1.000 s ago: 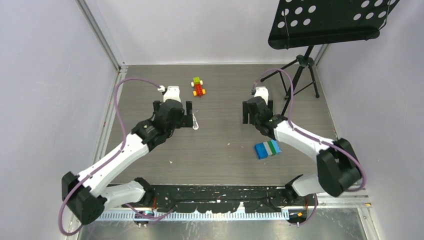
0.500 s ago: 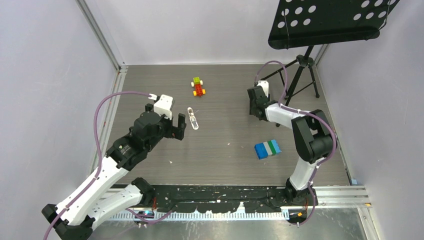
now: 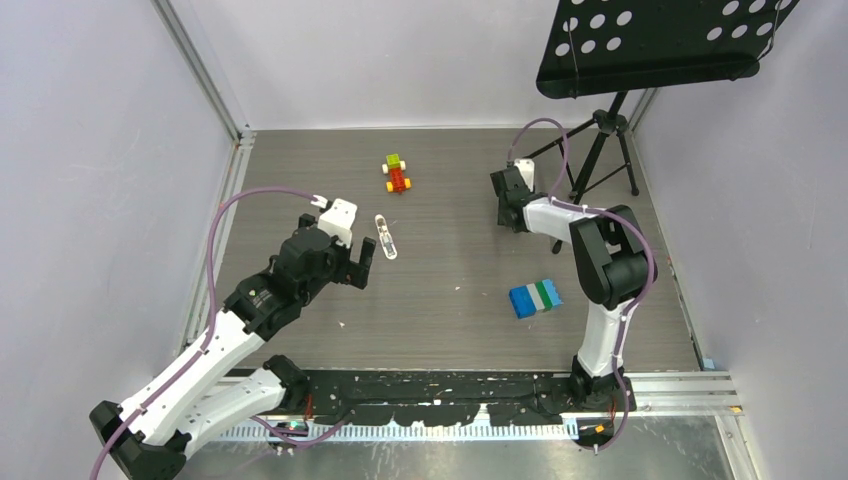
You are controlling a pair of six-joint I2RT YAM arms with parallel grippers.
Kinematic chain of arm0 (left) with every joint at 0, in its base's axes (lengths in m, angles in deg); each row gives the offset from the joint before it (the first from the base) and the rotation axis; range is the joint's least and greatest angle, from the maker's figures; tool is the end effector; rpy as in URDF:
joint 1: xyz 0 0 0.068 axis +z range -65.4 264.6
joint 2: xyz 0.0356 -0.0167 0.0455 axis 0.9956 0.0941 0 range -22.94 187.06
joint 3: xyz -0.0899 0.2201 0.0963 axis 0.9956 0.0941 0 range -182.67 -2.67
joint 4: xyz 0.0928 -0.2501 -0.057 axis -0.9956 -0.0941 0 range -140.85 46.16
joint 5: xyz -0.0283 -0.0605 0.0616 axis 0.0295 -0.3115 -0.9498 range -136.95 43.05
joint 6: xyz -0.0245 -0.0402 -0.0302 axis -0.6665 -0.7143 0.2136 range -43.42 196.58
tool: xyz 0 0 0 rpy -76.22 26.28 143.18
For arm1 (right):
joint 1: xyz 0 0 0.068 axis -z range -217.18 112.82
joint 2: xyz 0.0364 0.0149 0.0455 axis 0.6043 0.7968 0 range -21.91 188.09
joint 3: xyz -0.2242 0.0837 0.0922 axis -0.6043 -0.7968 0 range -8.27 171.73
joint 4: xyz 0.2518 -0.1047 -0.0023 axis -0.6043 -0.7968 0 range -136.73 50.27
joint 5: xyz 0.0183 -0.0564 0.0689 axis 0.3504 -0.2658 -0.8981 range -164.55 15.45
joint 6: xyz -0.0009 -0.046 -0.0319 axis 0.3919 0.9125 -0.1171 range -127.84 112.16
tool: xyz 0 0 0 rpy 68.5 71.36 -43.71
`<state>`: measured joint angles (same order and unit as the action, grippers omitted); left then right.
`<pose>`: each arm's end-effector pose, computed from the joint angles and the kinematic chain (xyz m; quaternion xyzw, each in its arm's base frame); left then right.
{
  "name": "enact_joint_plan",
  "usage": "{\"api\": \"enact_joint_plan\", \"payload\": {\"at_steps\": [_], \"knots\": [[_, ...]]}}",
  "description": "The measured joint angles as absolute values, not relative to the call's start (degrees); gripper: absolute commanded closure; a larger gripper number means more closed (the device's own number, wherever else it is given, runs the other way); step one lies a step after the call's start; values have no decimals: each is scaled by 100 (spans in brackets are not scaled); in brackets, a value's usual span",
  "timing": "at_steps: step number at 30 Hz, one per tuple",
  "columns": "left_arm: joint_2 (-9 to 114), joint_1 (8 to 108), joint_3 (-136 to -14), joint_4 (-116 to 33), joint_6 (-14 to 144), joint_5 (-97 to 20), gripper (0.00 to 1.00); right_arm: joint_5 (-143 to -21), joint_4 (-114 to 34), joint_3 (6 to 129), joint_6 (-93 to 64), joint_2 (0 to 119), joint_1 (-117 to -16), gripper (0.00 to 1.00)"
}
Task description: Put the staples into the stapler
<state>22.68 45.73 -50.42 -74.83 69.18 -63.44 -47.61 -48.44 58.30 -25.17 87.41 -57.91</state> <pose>0.1618 -0.1162 0.3061 0.1608 0.8399 -0.0842 0.5114 0.3791 0.1247 0.1314 0.0496 0.9199 -0.1033 0.3751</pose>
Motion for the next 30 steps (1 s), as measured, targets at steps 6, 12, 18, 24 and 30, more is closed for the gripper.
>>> {"api": "enact_joint_plan", "payload": {"at_steps": [6, 12, 18, 24, 30], "knots": [[2268, 4573, -5042, -7487, 6940, -6366, 0, -4750, -4864, 5928, -2560, 8878, -5771, 81], [2249, 4601, -4998, -7500, 6964, -6423, 0, -4833, -4977, 6051, -2547, 8942, -5767, 100], [2163, 4653, -4954, -7502, 6973, -6465, 0, -4836, -5189, 6083, -2482, 8920, -5970, 100], [1971, 4717, -4930, -7502, 6968, -6515, 0, -4425, -5603, 6042, -2130, 8835, -7181, 100], [1742, 4758, -4906, -7500, 6966, -6644, 0, -3837, -6090, 6005, -1793, 8830, -8694, 100]]}}
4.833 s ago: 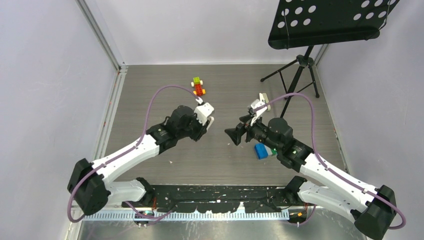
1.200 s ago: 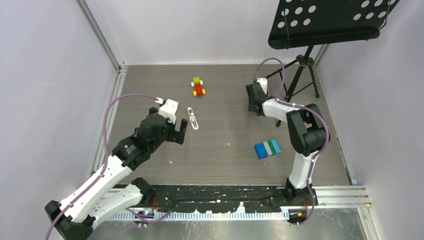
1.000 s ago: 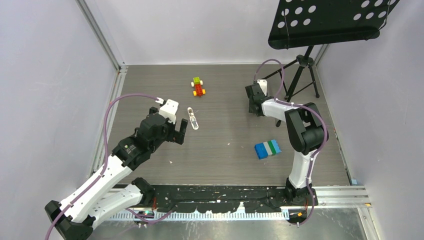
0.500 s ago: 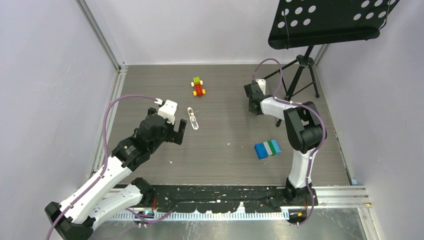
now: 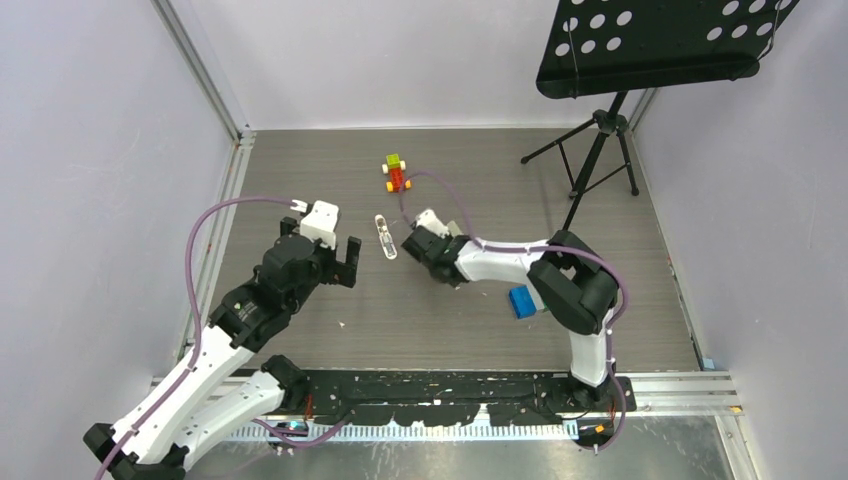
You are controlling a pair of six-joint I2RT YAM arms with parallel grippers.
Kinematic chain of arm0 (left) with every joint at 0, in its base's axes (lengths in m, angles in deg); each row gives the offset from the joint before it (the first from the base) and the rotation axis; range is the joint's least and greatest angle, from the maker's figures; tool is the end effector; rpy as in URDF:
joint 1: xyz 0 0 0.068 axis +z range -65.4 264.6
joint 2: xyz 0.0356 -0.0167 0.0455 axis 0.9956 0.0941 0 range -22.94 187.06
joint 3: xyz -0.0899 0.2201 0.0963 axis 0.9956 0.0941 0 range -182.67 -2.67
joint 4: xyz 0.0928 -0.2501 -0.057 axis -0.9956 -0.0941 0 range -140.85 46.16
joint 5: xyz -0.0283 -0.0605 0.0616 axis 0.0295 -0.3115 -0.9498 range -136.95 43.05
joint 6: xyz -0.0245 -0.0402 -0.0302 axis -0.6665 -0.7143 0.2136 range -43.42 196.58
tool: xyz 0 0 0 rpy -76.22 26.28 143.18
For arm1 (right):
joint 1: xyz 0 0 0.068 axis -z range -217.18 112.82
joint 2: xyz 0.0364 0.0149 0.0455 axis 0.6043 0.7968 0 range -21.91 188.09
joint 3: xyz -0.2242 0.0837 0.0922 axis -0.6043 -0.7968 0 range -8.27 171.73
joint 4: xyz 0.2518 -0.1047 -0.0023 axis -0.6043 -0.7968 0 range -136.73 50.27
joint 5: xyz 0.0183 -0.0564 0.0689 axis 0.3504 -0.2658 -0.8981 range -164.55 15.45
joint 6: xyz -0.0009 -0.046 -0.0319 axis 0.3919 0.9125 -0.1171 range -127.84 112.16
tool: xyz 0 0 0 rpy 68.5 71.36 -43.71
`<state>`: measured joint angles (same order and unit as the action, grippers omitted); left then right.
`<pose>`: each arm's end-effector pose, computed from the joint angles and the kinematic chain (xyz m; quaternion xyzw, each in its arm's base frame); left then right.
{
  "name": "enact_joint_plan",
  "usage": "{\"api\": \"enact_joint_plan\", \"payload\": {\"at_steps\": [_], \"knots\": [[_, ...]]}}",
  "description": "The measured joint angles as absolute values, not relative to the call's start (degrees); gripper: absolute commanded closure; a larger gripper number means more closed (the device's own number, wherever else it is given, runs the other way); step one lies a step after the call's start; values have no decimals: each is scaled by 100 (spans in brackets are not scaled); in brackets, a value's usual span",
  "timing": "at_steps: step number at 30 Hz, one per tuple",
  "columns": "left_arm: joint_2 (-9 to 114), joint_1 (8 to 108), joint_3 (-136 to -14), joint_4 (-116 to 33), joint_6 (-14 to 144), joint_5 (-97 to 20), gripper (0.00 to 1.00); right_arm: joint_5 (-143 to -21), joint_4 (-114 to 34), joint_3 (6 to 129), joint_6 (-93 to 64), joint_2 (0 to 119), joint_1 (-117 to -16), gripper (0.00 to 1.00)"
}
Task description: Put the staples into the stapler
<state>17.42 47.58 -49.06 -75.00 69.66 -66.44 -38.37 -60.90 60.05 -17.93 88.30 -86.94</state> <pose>0.1522 -0.0985 0.3134 0.1283 0.8268 -0.0653 0.5437 0.2657 0.2786 0.1246 -0.2457 0.8941 -0.1513 0.3426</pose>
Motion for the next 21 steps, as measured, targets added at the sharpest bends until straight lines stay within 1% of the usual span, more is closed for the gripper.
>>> {"api": "enact_joint_plan", "payload": {"at_steps": [6, 13, 16, 21], "knots": [[1530, 4828, -4823, -7496, 6957, -6816, 0, -3175, -6695, 6005, -1719, 8874, -9529, 98], [1210, 4918, -4674, -7443, 6953, -7015, 0, -2114, -7220, 6103, -1730, 9405, -10425, 94], [1090, 4940, -4613, -7411, 6953, -7105, 0, -1822, -7421, 6184, -1778, 9591, -10763, 90], [904, 4966, -4548, -7321, 6951, -7243, 0, -1487, -7703, 6267, -1865, 9829, -11124, 77]]}}
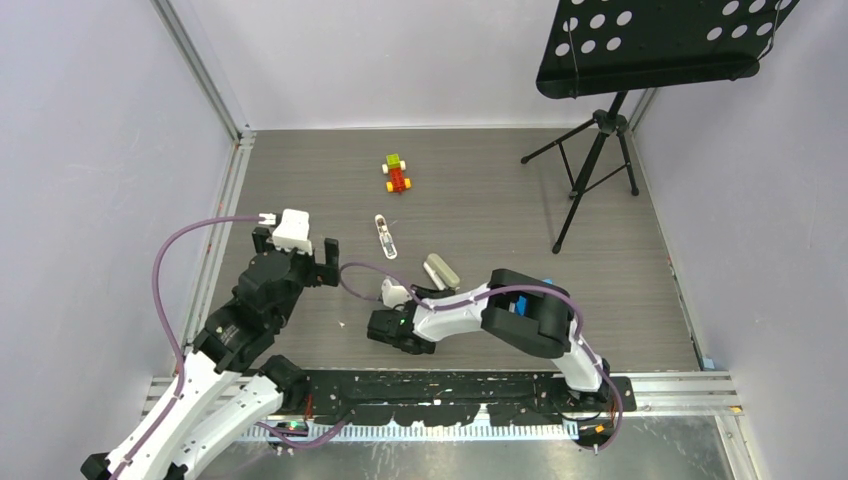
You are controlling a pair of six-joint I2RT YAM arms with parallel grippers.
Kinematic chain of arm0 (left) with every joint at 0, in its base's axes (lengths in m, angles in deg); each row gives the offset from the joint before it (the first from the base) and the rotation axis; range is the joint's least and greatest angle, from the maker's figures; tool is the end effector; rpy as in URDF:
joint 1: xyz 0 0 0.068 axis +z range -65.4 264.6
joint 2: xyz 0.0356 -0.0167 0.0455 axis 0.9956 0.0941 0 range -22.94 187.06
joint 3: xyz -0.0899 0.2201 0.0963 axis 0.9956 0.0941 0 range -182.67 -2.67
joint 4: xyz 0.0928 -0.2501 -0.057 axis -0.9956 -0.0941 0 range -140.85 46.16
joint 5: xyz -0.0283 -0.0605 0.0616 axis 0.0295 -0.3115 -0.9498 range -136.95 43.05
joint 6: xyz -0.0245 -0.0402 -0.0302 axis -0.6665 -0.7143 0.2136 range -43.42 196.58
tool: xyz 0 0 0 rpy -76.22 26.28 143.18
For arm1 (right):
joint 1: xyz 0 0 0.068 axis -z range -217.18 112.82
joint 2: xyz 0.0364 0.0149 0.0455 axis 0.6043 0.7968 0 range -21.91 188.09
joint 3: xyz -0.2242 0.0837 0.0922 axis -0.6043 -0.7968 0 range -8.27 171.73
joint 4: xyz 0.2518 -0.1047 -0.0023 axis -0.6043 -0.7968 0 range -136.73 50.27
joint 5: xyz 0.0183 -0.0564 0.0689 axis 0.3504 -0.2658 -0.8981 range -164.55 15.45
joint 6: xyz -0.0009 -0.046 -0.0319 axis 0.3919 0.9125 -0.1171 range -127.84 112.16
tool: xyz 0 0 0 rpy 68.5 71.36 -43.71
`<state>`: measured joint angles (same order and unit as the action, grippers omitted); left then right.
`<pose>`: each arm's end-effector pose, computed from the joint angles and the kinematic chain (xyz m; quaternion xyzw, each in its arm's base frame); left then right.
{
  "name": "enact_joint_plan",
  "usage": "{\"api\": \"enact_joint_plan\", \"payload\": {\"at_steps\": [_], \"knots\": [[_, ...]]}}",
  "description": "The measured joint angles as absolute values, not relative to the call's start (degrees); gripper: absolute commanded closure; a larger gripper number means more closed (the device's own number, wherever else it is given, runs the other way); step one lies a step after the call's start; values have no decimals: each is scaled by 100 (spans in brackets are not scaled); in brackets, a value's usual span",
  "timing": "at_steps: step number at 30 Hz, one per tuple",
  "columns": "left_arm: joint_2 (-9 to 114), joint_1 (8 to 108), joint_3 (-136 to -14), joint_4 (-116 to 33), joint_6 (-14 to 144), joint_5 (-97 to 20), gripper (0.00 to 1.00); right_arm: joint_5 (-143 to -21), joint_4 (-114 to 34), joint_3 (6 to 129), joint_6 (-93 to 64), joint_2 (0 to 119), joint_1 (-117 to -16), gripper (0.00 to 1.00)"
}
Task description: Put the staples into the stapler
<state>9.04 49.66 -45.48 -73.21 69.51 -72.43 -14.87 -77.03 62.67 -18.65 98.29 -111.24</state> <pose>0.1364 -0.0749 0.3170 0.0656 0.7995 -0.0371 0.5960 0.1318 0.3399 0.0781 -0.4420 0.7461 -0.3495 0.3548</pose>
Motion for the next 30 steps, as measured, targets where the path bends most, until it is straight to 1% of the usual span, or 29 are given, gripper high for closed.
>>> {"api": "enact_joint_plan", "payload": {"at_steps": [2, 7, 15, 20, 25, 28, 30], "knots": [[839, 4977, -4537, -7297, 6951, -7291, 0, -1470, -7764, 6267, -1889, 9862, -11205, 73], [819, 4990, -4517, -7269, 6951, -7352, 0, -1424, -7954, 6267, -1907, 9890, -11439, 65], [885, 5056, -4504, -7255, 6951, -7361, 0, -1323, -8193, 6322, -1929, 9965, -11730, 57], [909, 5073, -4500, -7247, 6951, -7376, 0, -1358, -8232, 6322, -1946, 9925, -11800, 55], [909, 5110, -4495, -7240, 6951, -7376, 0, -1835, -8190, 6271, -2053, 9571, -11815, 47], [915, 5126, -4495, -7240, 6949, -7374, 0, -2307, -8033, 6103, -2189, 9154, -11813, 43], [942, 5136, -4495, -7238, 6933, -7369, 0, -2681, -7911, 5983, -2302, 8878, -11808, 42]]}}
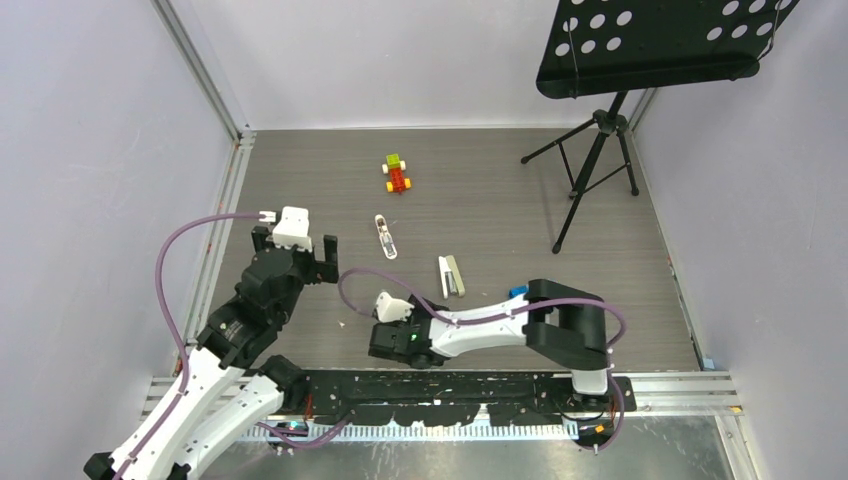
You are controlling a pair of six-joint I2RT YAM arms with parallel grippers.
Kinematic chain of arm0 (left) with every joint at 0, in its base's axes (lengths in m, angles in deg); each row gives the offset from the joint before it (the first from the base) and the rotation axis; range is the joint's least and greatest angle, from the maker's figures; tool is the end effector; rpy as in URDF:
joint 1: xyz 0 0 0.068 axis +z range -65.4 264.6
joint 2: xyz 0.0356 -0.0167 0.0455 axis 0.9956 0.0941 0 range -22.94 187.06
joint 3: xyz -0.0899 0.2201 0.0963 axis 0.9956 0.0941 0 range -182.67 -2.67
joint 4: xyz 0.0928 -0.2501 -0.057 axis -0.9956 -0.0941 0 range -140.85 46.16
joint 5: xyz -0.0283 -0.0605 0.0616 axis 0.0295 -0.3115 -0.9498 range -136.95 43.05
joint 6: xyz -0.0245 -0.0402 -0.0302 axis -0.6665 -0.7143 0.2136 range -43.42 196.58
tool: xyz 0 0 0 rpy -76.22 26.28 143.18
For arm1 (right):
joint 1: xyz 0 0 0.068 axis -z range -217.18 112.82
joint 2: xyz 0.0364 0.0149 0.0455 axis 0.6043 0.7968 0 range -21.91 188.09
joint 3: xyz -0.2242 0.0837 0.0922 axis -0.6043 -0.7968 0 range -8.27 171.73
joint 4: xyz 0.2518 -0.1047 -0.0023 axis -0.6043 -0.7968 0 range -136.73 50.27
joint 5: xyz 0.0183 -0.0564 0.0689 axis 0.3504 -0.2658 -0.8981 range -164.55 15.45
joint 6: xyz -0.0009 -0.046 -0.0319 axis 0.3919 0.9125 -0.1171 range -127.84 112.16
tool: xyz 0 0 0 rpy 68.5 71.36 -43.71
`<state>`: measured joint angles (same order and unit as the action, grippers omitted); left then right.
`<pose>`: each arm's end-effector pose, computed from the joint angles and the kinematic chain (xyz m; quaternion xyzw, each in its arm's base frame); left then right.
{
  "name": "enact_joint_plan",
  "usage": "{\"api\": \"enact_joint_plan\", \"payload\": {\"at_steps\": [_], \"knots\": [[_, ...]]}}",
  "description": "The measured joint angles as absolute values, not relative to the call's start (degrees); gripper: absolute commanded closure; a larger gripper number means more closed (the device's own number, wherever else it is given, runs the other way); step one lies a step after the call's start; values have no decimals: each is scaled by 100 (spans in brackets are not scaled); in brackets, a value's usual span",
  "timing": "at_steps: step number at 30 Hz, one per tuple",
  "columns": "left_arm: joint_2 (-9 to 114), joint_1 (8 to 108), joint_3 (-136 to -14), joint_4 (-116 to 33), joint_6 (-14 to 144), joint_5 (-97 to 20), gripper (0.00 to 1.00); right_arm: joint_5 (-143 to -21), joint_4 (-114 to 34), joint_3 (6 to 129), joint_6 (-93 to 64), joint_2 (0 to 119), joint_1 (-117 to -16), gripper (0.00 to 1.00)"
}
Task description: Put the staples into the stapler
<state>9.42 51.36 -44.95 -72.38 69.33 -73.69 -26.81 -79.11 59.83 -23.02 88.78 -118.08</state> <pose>0.1407 -0.0714 0.3145 0.0462 0.8002 -0.0202 0.5976 0.0838 0.3420 0.1159 -0.4712 0.7816 -0.2223 0.3430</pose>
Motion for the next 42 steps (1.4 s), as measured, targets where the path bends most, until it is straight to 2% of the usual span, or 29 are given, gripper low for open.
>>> {"api": "enact_joint_plan", "payload": {"at_steps": [11, 16, 20, 24, 26, 33, 39, 42], "knots": [[1827, 5136, -4587, -7244, 6225, -6703, 0, -4230, -7231, 5130, -2632, 7209, -10761, 39], [2231, 5136, -4646, -7227, 5703, -6301, 0, -4801, -6866, 4529, -2864, 6310, -10016, 32], [2598, 5136, -4650, -7030, 5189, -5837, 0, -5159, -6542, 4005, -3142, 5602, -9421, 23], [3306, 5134, -4701, -6807, 4700, -5197, 0, -5376, -6287, 3576, -3443, 4898, -8853, 19], [3728, 5101, -4766, -6716, 4450, -4915, 0, -5435, -6230, 3500, -3583, 4697, -8650, 13], [4869, 4662, -4970, -6337, 3797, -4624, 2, -4853, -6311, 3511, -4363, 4608, -8455, 1], [5846, 4253, -5276, -6001, 3320, -4585, 7, -4320, -6442, 3544, -4718, 4605, -8455, 0], [6207, 4072, -5446, -5918, 3196, -4657, 14, -4248, -6448, 3544, -4724, 4605, -8453, 0]]}}
